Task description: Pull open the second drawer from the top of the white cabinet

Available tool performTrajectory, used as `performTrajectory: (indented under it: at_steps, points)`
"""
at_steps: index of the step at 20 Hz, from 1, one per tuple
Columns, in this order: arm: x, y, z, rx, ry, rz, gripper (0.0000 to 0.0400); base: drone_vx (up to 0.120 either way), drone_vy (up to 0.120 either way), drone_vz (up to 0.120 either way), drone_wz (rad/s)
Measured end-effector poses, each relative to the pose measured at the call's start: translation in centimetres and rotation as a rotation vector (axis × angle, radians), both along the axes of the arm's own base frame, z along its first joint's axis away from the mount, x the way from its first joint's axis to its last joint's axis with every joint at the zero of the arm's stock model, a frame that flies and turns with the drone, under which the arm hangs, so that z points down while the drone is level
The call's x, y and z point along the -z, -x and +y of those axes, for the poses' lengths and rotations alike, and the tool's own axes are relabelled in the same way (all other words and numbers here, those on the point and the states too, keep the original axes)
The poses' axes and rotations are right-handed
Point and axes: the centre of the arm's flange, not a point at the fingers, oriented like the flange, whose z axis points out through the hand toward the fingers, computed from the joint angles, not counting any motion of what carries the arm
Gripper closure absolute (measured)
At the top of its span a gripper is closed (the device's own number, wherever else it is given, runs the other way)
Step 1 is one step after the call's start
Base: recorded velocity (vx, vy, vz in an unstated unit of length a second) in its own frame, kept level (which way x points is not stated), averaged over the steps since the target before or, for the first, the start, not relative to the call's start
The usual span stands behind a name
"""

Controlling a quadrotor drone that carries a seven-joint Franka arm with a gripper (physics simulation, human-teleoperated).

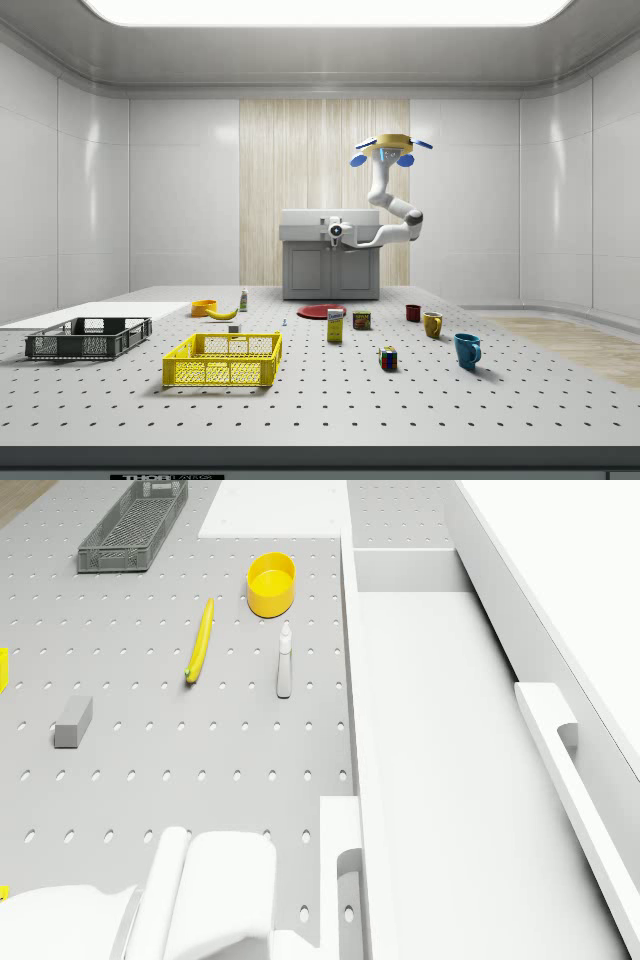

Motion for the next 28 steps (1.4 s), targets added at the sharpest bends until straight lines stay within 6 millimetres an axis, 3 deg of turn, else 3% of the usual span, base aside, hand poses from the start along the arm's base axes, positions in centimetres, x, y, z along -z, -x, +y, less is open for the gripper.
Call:
performTrajectory:
  at_steps: [15,28]
  points:
    - [-0.1,0.0,-2.8,0.000,0.002,-0.006,0.0265,0.000,0.000,0.000,0.000]
    - [-0.1,0.0,-3.2,0.001,0.003,-0.001,0.0264,0.000,0.000,0.000,0.000]
